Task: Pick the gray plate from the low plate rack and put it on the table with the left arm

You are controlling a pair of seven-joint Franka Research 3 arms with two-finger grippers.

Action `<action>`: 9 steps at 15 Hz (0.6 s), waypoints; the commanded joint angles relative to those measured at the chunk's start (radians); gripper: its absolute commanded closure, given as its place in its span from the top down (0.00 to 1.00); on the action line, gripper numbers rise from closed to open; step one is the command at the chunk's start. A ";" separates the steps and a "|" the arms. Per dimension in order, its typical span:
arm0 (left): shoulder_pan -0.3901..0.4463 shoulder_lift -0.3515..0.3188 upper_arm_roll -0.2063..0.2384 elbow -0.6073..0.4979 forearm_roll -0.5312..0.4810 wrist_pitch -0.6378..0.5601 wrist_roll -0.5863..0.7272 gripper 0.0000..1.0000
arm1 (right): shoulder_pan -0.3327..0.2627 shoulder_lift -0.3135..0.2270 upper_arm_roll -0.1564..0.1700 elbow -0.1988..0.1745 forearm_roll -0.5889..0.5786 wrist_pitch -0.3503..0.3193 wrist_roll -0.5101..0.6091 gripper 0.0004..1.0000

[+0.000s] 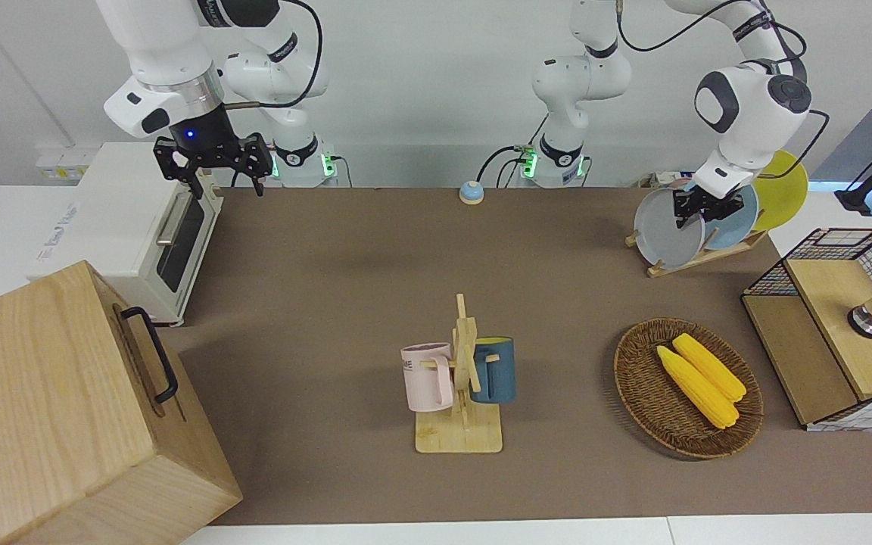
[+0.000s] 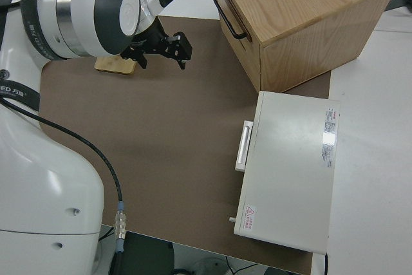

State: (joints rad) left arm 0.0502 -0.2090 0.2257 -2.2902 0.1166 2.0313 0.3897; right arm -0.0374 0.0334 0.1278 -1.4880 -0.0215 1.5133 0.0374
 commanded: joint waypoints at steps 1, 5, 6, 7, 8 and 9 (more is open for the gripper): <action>0.008 -0.006 0.003 -0.018 0.018 0.026 0.017 0.00 | -0.022 0.010 0.021 0.022 -0.003 -0.016 0.013 0.98; 0.007 -0.006 0.003 -0.006 0.018 0.006 0.008 0.00 | -0.022 0.010 0.021 0.022 -0.003 -0.016 0.013 0.98; 0.007 -0.007 0.003 -0.002 0.018 0.001 0.006 0.00 | -0.022 0.010 0.021 0.022 -0.003 -0.016 0.013 0.98; 0.007 -0.007 0.001 0.004 0.018 -0.003 0.006 0.00 | -0.022 0.010 0.021 0.020 -0.003 -0.016 0.013 0.98; 0.005 -0.007 0.001 0.012 0.018 -0.013 0.006 0.00 | -0.022 0.010 0.021 0.022 -0.003 -0.016 0.015 0.98; 0.003 -0.007 0.001 0.023 0.018 -0.023 0.005 0.00 | -0.022 0.010 0.021 0.022 -0.003 -0.016 0.013 0.98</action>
State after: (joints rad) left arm 0.0502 -0.2090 0.2254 -2.2880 0.1166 2.0292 0.3824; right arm -0.0374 0.0334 0.1278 -1.4880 -0.0215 1.5133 0.0374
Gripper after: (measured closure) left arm 0.885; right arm 0.013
